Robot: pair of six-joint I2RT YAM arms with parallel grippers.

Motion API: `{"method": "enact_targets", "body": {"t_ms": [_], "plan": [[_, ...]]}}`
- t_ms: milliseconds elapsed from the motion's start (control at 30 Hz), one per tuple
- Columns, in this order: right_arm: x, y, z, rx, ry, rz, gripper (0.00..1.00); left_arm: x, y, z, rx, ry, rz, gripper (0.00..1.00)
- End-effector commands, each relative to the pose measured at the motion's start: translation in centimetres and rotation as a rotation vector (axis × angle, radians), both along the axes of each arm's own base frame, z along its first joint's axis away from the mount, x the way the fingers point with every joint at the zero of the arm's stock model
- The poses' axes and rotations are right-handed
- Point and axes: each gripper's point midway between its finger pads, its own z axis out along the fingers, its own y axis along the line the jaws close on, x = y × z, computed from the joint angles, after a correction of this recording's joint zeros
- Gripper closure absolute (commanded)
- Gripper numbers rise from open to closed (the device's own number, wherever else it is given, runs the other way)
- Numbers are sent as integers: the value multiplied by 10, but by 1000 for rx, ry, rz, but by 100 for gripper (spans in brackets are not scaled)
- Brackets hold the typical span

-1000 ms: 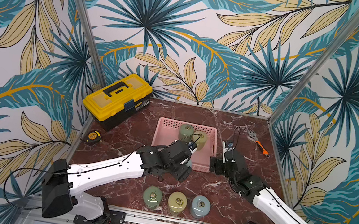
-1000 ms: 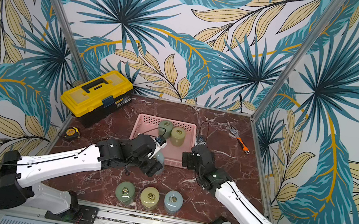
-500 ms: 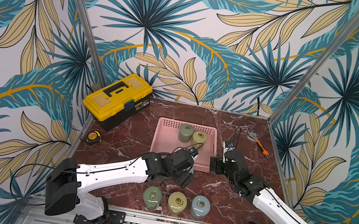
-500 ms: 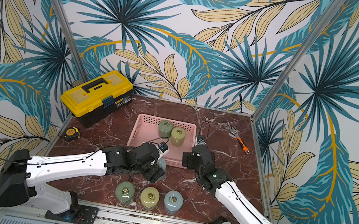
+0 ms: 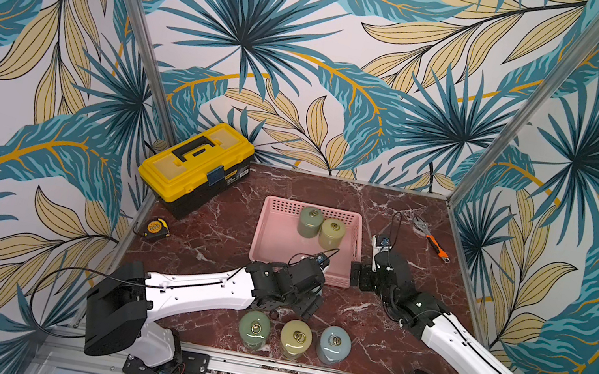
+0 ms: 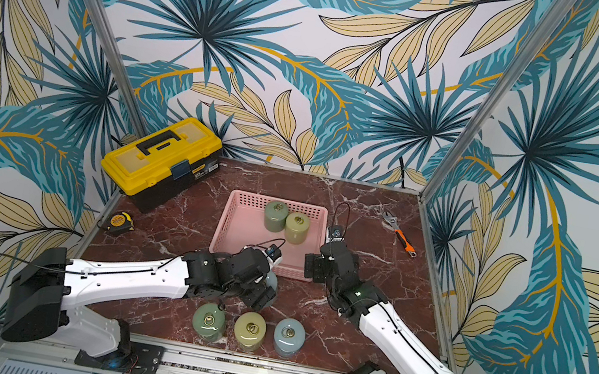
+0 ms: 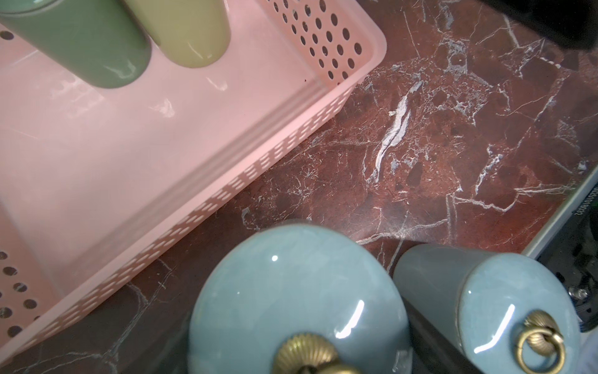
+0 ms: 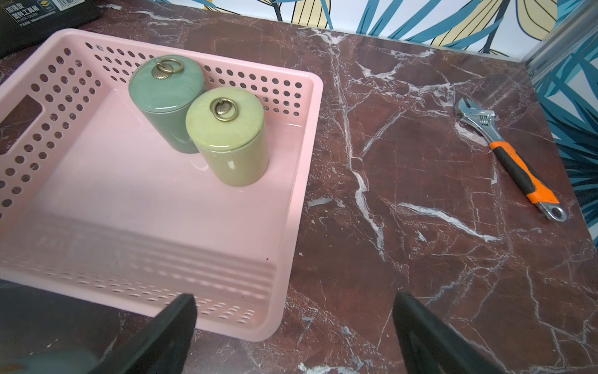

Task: Take the tea canister out of the basket
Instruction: Place the tea canister at the center of the board.

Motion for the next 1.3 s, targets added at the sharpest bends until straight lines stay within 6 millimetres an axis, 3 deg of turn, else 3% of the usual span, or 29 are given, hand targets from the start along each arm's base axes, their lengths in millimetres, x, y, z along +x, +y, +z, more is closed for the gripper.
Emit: {"method": "enact_targets", "body": {"t_ms": [0, 567, 1267], "plan": [[-2, -5, -2, 9, -7, -24, 1, 6, -6, 1, -43, -38, 24, 56], [-1, -5, -2, 11, -6, -25, 1, 4, -5, -23, -6, -15, 38, 56], [-1, -5, -3, 13, -4, -24, 1, 0, -1, -38, 42, -3, 55, 55]]}}
